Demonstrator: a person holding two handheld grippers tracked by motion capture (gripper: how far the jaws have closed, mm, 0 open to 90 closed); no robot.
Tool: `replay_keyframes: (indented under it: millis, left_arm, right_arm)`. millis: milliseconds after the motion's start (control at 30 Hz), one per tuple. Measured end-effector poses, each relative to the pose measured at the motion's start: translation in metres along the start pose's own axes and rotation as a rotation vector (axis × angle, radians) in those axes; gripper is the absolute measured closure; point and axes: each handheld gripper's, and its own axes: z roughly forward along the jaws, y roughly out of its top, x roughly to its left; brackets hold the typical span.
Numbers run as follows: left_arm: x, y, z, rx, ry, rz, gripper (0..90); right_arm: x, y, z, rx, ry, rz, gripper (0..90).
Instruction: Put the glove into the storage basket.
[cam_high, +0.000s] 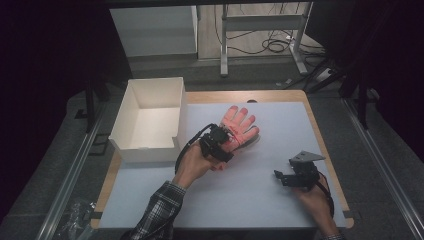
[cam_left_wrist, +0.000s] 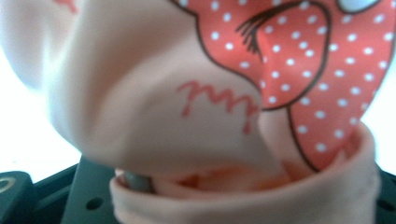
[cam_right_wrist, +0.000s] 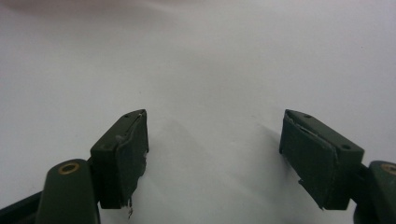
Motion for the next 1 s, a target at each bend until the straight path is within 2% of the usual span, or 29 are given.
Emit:
replay_keyframes:
  millis: [100,167,267,467,500,667,1000]
  left_arm:
    - [0.006,0.006,-0.006,-0.009,0.015,-0.028,41.6]
    - [0.011,0.009,-0.010,-0.009,0.024,-0.032,41.5]
    - [0.016,0.015,-0.016,-0.021,0.023,-0.059,41.5]
    - [0.028,0.027,-0.027,-0.020,0.046,-0.099,41.5]
    - [0.031,0.028,-0.030,-0.005,0.055,-0.091,41.5]
    - [0.042,0.035,-0.041,-0.015,0.069,-0.128,41.5]
    - [0.062,0.042,-0.065,-0.024,0.115,-0.169,41.6]
  right_arm:
    - [0.000,0.000,0.000,0.000,0.000,-0.002,24.1]
    - [0.000,0.000,0.000,-0.003,0.000,0.000,24.1]
    - [0.000,0.000,0.000,-0.002,-0.001,-0.001,24.1]
    - [0.000,0.000,0.000,-0.002,0.001,0.001,24.1]
    - [0.000,0.000,0.000,-0.002,0.001,0.001,24.1]
    - [0.000,0.000,0.000,-0.002,0.001,0.001,24.1]
    - [0.000,0.000,0.000,-0.002,0.001,0.001,24.0]
